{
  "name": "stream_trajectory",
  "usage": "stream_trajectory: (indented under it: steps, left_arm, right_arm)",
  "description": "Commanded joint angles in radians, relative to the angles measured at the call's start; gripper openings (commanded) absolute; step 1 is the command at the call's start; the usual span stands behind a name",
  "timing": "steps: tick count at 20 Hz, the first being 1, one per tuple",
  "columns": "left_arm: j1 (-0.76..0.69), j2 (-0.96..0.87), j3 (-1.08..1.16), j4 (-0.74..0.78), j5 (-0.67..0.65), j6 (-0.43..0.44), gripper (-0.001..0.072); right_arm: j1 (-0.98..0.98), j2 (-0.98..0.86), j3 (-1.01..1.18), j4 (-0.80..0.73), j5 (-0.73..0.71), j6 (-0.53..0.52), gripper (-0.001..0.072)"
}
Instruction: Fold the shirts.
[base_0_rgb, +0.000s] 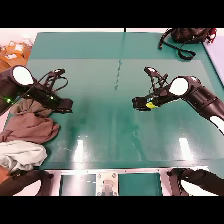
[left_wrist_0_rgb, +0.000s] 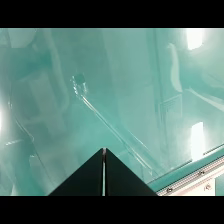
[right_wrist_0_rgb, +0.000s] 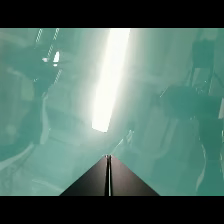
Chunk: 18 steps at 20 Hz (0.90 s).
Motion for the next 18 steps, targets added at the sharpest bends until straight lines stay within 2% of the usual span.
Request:
stream_trajectory:
  steps: [1, 13, 16, 17, 18]
  left_arm:
    - [0.000, -0.001, -0.002, 0.000, 0.000, 0.000, 0.0025]
    - [0.000, 0.000, -0.001, -0.001, 0.010, 0.000, 0.0025]
    - [0.000, 0.000, -0.001, 0.010, 0.131, 0.003, 0.0026]
    - [0.001, 0.000, 0.000, 0.064, 0.182, 0.003, 0.0060]
    - [0.002, 0.000, 0.000, 0.153, 0.231, 0.002, 0.0423]
  right_arm:
    - [0.001, -0.001, -0.002, 0.000, 0.000, 0.000, 0.0016]
    - [0.001, -0.003, -0.006, 0.000, 0.000, 0.000, 0.0016]
    - [0.001, -0.003, -0.006, 0.000, 0.000, 0.000, 0.0015]
    - [0.001, -0.003, -0.006, 0.000, 0.000, 0.000, 0.0016]
    - [0.001, -0.003, -0.007, 0.000, 0.000, 0.000, 0.0016]
